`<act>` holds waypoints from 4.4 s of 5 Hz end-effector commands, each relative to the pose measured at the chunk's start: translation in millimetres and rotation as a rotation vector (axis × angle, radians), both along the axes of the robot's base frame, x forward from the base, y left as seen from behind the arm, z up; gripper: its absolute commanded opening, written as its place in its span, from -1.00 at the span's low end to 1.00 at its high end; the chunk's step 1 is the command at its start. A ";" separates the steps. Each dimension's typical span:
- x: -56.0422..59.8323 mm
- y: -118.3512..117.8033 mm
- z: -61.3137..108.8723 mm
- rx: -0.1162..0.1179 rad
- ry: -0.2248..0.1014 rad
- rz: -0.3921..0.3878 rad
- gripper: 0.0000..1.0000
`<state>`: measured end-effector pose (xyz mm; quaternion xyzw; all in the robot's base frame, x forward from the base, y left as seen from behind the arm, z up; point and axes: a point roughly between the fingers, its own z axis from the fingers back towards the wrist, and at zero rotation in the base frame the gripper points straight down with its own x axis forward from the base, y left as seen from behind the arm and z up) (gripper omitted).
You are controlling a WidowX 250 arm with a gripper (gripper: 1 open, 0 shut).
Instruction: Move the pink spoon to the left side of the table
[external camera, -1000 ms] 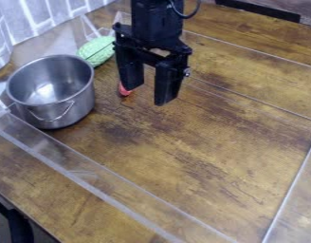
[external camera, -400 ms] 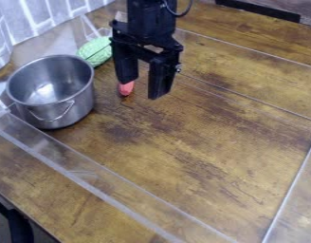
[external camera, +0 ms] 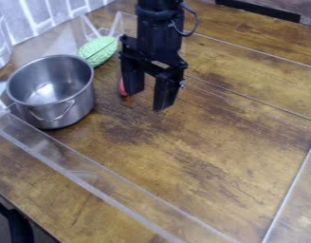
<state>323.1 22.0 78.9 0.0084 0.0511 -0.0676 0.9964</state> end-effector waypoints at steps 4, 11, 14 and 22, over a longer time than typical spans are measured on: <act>21.9 20.5 -16.0 0.040 -0.083 0.015 1.00; 16.9 -0.7 -40.6 0.058 -0.079 0.092 -1.00; 8.3 13.2 -50.7 0.055 -0.085 0.118 -1.00; 34.9 19.4 -63.0 0.047 -0.114 0.260 -1.00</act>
